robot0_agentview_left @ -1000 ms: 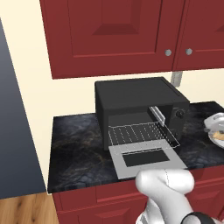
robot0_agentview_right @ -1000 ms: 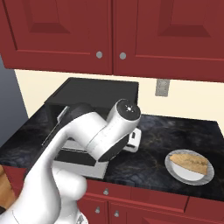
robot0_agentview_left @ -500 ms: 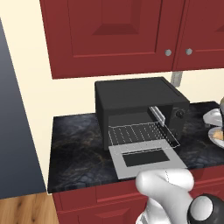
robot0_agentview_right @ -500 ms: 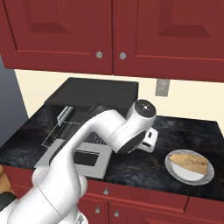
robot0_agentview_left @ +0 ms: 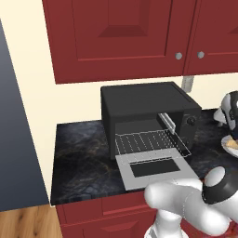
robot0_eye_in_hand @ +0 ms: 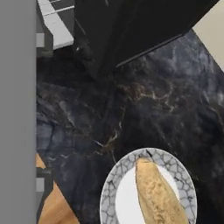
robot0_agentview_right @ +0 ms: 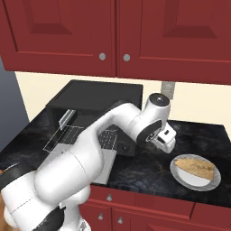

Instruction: Pull the toaster oven rack outwards. Pick up the baguette from the plate and place it on the toaster oven rack. Close the toaster oven door fully and set the temperature to the lowest setting.

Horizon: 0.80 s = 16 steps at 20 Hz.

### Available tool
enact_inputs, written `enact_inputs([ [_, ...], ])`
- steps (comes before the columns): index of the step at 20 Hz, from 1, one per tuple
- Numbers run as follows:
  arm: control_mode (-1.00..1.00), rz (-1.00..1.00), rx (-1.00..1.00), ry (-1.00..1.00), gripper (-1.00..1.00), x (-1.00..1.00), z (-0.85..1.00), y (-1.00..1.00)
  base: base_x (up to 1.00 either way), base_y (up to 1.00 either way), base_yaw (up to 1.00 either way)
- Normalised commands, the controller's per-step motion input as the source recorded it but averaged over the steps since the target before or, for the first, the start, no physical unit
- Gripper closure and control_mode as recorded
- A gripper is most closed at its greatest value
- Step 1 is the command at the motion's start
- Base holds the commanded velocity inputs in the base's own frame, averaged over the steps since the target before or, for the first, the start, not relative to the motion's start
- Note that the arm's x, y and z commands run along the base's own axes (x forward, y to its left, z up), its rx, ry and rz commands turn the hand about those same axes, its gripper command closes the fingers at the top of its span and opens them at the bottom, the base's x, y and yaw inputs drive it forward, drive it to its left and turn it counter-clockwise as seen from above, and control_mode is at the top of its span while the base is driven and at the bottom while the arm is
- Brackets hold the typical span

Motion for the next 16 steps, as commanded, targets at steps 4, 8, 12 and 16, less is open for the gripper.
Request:
enact_inputs([
  [4, -1.0, -0.35, 0.18, 0.08, -1.0, 0.24, -0.31, -0.67, 0.0, 0.0, 0.0],
  [8, -1.0, -0.39, 0.09, 0.17, -1.0, 0.35, -0.16, -0.61, 0.0, 0.0, 0.0],
  [12, -1.0, -0.35, 0.06, 0.1, -1.0, 0.2, -0.26, -0.47, 0.0, 0.0, 0.0],
  [16, -1.0, -0.16, 0.01, 0.0, -1.0, -0.01, -0.8, -0.17, 0.0, 0.0, 0.0],
])
